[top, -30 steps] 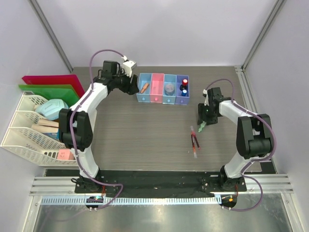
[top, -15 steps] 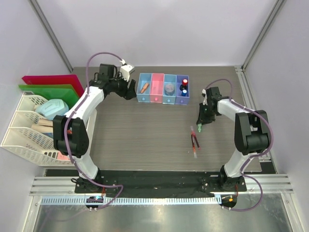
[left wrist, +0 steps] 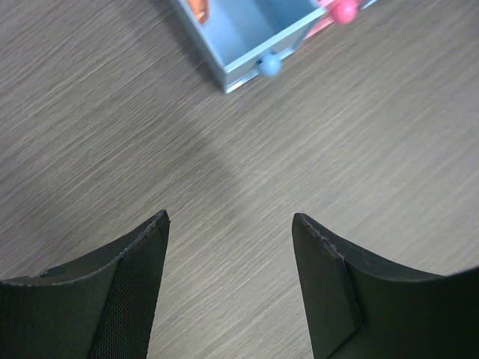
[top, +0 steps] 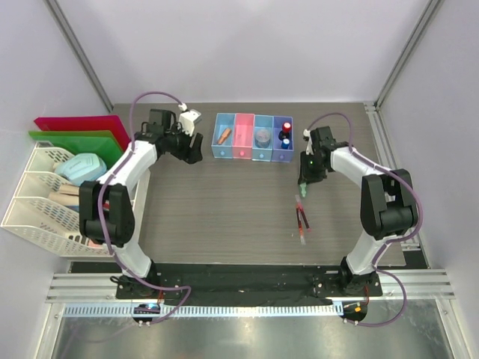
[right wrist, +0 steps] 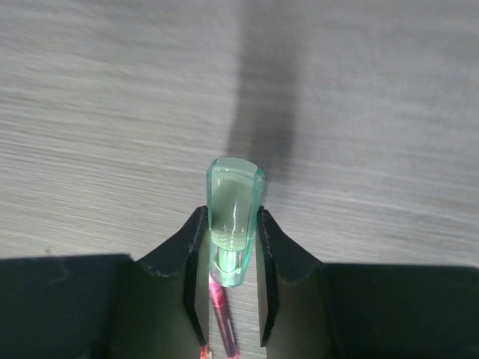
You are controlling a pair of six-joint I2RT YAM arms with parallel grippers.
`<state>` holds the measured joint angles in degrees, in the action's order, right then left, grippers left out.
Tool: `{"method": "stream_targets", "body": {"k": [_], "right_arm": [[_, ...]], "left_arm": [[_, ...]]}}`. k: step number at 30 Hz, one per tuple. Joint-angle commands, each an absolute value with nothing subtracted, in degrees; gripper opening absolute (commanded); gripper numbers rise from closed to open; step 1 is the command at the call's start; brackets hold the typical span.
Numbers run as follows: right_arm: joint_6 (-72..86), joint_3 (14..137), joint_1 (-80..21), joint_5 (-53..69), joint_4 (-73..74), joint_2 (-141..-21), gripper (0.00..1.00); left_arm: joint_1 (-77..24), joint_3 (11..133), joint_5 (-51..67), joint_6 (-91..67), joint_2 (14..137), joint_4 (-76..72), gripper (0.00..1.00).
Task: Sort the stationery into containers
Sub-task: Pick up the stationery from the center of the board, then move the storage box to the center of the board.
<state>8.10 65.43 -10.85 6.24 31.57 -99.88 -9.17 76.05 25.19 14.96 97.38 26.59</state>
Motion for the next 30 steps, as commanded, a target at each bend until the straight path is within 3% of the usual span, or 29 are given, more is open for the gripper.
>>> {"method": "stream_targets", "body": {"k": [1,14,30], "right_arm": [[7.03,71.45,-11.69,6.5,31.64,-98.0,0.01],[5.1,89.98,-17.31,9.58,31.73,-103.44,0.01],[3.6,114.16,-23.82,14.76,31.64,-116.54,0.01]], "left_arm": [[-8.61,79.62,19.52,13.28,101.59,23.12,0.67],[-8.61,101.58,7.83,8.35,120.49,21.01,0.66],[-15.73,110.21,7.21,14.32,131.31,22.23,0.66]]}}
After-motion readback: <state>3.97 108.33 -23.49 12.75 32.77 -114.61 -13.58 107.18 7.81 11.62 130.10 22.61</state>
